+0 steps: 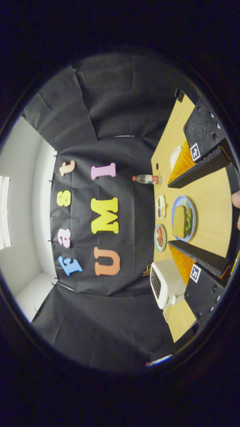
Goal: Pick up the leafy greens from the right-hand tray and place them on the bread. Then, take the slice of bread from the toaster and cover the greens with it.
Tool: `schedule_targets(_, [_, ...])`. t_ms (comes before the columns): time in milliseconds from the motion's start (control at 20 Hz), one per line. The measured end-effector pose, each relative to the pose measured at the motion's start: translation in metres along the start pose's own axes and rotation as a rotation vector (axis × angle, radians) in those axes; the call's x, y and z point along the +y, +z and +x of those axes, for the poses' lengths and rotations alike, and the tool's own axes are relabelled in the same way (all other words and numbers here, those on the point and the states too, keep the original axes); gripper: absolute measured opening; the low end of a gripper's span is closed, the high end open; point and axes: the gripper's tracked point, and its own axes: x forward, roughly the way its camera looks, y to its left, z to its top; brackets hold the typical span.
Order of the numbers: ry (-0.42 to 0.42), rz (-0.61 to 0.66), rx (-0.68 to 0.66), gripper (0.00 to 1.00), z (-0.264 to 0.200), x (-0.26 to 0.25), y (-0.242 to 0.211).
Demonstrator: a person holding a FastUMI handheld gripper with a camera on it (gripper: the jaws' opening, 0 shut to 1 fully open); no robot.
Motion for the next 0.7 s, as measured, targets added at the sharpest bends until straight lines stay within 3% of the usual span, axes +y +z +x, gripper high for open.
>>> schedule_targets(700, [0.006, -0.013, 0.030, 0.95, -0.001, 0.016, -0.011])
